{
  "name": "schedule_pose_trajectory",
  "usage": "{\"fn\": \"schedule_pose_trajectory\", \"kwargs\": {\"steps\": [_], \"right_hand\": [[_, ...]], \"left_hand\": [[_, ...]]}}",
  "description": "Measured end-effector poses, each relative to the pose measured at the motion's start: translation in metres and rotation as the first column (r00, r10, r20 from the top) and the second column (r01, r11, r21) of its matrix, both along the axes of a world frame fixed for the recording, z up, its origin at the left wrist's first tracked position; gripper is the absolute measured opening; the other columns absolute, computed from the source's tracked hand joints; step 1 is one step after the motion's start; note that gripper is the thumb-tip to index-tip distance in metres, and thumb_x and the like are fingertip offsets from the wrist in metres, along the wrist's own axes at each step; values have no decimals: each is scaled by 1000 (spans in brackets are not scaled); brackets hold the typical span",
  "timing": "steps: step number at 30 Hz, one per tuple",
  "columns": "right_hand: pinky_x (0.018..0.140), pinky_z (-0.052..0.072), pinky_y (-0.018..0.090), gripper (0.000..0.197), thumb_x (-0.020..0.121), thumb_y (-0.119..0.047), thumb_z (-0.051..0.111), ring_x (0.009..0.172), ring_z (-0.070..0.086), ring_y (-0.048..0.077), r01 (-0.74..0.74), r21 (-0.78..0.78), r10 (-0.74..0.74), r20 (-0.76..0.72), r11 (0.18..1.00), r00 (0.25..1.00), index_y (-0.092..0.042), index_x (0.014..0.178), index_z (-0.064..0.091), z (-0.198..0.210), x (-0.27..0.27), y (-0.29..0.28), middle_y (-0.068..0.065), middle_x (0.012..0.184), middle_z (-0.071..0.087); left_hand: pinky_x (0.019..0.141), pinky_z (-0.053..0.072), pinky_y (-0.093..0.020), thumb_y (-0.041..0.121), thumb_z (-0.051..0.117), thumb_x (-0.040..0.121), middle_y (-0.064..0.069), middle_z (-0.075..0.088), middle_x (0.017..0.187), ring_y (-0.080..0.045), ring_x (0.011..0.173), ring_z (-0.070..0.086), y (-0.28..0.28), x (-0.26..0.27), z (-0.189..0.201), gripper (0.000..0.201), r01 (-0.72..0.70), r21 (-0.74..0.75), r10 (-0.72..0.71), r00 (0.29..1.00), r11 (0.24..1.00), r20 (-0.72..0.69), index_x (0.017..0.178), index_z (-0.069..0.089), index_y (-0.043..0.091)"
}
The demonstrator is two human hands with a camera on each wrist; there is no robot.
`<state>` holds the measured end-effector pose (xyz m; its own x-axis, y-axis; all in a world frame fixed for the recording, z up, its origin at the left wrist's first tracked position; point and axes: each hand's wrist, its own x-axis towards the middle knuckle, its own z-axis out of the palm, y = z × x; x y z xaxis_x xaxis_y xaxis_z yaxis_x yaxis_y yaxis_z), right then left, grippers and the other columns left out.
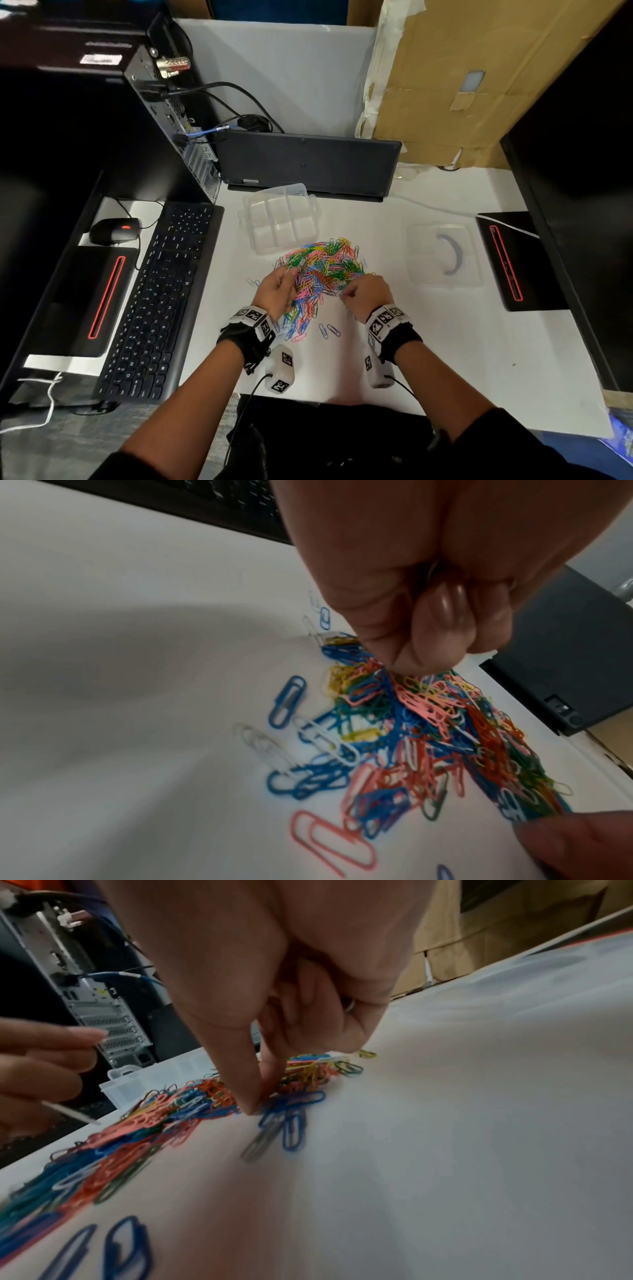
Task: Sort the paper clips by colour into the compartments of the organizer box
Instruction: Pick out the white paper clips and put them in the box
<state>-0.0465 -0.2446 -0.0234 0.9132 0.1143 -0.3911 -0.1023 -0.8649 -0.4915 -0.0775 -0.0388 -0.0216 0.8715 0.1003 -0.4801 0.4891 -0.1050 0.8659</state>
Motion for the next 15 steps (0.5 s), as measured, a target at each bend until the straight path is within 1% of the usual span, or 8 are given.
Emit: {"fn": "schedule_pose_trajectory", "kwargs": {"steps": [5,7,8,9,10,11,13,15], "right_hand": [[80,51,23,8,82,-24,74,80,60,5,26,175,-14,-66,984,998,-21,76,76,-8,6,-12,-8,77,69],[71,53,25,9,84,-19,75,74,61,12,158,358,-89,-203,920,975,-18,75,73,-7,6,-15,-2,73,69],[63,52,24,8,85,-12,74,68,60,17,299,485,-154,-316,822,936,-13,78,72,-5,5,-14,3,69,67],[57,50,22,5,86,-4,71,64,58,19,430,584,-185,-433,688,883,-8,83,70,-3,4,-12,7,68,65],[54,48,22,6,88,2,67,62,56,18,533,642,-183,-530,552,828,-4,91,68,0,3,-8,10,71,62],[53,46,21,13,90,5,61,61,54,16,602,659,-157,-605,451,780,-1,101,67,3,2,-4,10,73,60],[54,45,20,26,94,4,52,61,51,11,695,649,-47,-719,310,693,-1,117,63,7,3,5,5,73,57],[55,46,20,28,96,-4,51,63,49,12,751,609,58,-785,255,617,-1,122,62,11,3,15,3,74,55]], "left_hand": [[44,31,-24,34,41,102,8,39,46,-13,43,33,10,-6,0,33,1,15,-1,1000,1000,-23,75,38,16],[44,33,-24,33,41,103,6,41,47,-14,44,35,14,-9,2,34,0,47,1,1000,999,-19,73,42,15],[43,33,-24,34,40,103,5,42,47,-12,43,36,16,-10,2,35,-1,67,3,1000,998,-21,73,45,15],[42,33,-23,34,40,103,6,41,47,-10,41,35,19,-11,2,37,-2,78,4,1000,997,-24,73,47,15],[41,33,-21,35,39,103,6,41,47,-8,40,33,22,-12,1,38,-8,77,10,1000,997,-27,73,49,14],[42,32,-20,34,40,103,6,41,47,-7,39,32,26,-13,1,39,-16,73,18,999,997,-32,72,51,14],[43,30,-20,33,41,103,5,42,50,-7,40,32,35,-15,-3,39,-32,81,35,999,996,-37,72,55,14],[44,31,-20,31,41,103,4,43,52,-9,41,33,45,-16,-7,40,-34,110,38,999,993,-37,73,61,14]]}}
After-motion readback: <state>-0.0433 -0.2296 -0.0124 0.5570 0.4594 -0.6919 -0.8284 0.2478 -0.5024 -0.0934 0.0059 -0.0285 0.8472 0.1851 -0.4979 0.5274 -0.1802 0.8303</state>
